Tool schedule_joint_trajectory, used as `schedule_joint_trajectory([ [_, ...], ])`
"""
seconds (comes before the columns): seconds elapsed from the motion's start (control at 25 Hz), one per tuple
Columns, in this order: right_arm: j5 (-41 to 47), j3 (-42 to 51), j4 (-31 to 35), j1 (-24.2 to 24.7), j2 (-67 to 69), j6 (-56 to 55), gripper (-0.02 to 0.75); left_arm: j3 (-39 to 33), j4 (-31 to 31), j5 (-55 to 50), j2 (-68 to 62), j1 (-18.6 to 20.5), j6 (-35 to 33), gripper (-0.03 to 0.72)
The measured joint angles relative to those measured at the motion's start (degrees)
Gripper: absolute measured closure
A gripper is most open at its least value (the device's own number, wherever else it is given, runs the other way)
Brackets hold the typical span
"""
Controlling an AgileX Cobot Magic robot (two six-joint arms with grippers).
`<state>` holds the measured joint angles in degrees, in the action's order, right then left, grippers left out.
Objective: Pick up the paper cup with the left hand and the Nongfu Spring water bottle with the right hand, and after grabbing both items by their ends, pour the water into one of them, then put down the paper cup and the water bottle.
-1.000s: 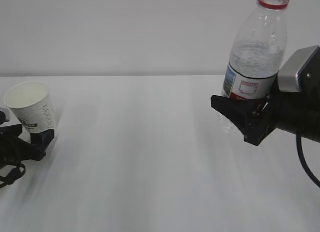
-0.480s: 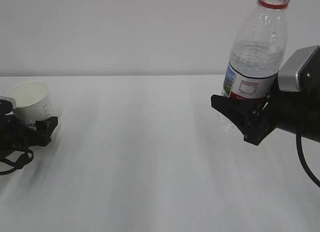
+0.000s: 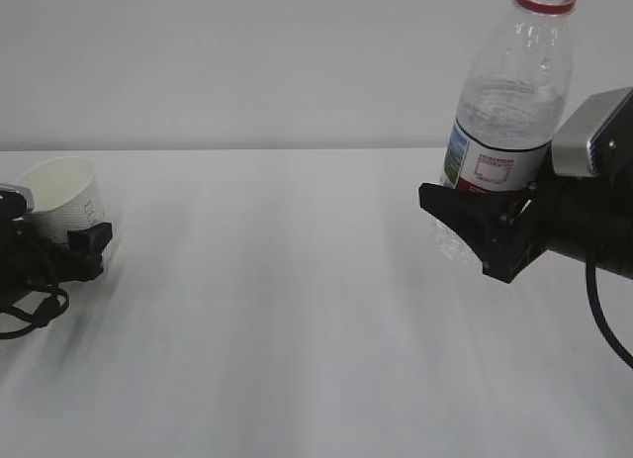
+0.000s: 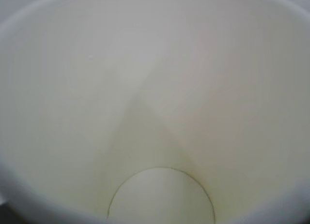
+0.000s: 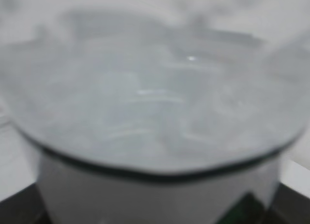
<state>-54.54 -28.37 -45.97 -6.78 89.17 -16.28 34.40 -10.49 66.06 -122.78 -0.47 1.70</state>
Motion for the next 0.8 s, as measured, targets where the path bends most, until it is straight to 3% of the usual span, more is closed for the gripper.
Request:
schedule_joint_trajectory([
  [0.24, 0.2, 0.0, 0.0, 0.0, 0.0, 0.0, 0.206, -0.6, -2.3, 0.4, 0.1, 0.0, 0.0, 0.143],
  [0.56, 2.9, 0.0, 0.1, 0.0, 0.0, 0.5, 0.205, -8.8, -6.6, 0.2, 7.3, 0.0, 0.1, 0.143],
  [0.8, 3.2, 0.0, 0.1, 0.0, 0.0, 0.6, 0.205, -13.2, -12.8, 0.2, 12.5, 0.0, 4.2, 0.144],
])
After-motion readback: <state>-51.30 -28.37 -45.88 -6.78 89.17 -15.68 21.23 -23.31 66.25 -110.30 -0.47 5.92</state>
